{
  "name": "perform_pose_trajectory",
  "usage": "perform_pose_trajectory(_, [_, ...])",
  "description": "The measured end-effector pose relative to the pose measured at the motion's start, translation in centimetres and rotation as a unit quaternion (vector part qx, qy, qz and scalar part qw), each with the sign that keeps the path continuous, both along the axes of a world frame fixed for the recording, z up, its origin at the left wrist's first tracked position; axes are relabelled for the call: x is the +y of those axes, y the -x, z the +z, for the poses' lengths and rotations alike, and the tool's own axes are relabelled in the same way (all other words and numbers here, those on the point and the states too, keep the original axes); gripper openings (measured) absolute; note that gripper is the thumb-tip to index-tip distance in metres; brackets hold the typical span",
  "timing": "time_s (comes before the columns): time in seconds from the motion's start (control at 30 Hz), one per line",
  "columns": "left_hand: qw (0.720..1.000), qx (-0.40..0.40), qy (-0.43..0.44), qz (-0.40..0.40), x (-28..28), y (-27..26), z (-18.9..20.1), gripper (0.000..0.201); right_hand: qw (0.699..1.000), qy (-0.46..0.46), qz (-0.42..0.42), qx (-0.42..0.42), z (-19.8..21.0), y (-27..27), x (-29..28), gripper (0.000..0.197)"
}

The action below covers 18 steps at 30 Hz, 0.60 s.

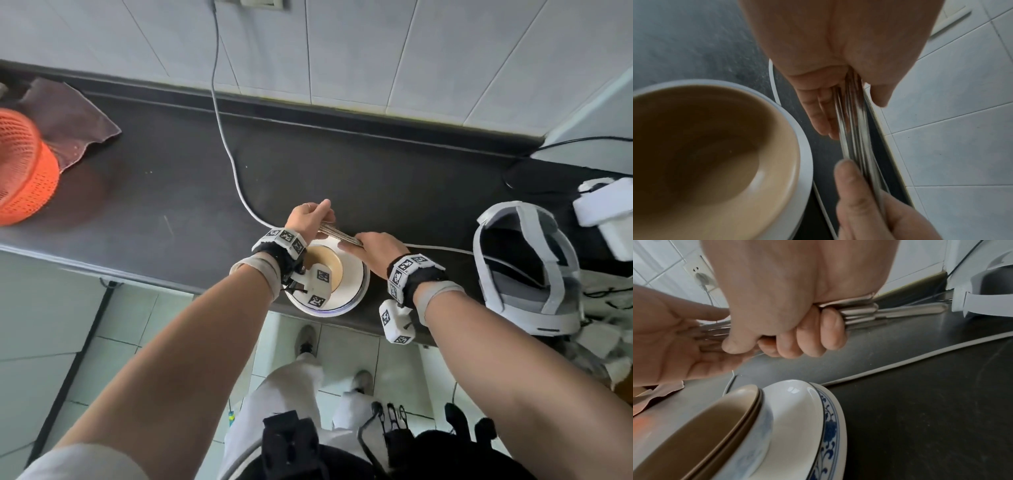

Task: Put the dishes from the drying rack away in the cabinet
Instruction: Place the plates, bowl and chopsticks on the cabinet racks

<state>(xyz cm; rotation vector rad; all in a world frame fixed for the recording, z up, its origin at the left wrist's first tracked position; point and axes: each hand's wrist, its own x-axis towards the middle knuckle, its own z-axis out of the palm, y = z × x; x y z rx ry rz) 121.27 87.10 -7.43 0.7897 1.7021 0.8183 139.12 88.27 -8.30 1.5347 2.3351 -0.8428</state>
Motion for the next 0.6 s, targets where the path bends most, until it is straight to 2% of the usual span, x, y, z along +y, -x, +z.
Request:
perform_pose_trajectory(0.1, [0.997, 0.055, -0.012, -0.045, -0.9, 1.0, 0.5, 0.035, 1.000, 0.012, -0.003, 0.022, 0.5, 0.1, 0.3, 0.059])
perform_pose_trajectory(0.17, [0.995, 0.083, -0.015, -0.061, -1.2, 1.0, 0.7, 0.041, 0.999, 0.029, 0.016, 0.041, 0.8, 0.7, 0.3, 0.052])
perform_pose_trajectory(0.23, [0.993, 0.106, -0.015, -0.046, -1.2, 0.7, 0.9, 0.044, 0.997, 0.030, 0.024, 0.073, 0.8, 1.4, 0.1, 0.042])
perform_pose_trajectory(0.33, [0.997, 0.073, -0.011, 0.009, -1.3, 0.6, 1.3, 0.045, 0.996, 0.016, 0.010, 0.087, 0.6, 1.5, -0.2, 0.040])
perform_pose_trajectory(0.47, [0.992, 0.028, 0.032, 0.116, -2.8, 1.8, 0.2, 0.039, 0.992, 0.013, -0.095, 0.078, -1.1, -1.3, -0.2, 0.048])
perform_pose_trajectory(0.6, [0.980, 0.092, 0.100, 0.148, -5.5, 3.3, -3.4, 0.032, 0.973, 0.031, -0.210, 0.095, -3.3, -2.5, -1.1, 0.052])
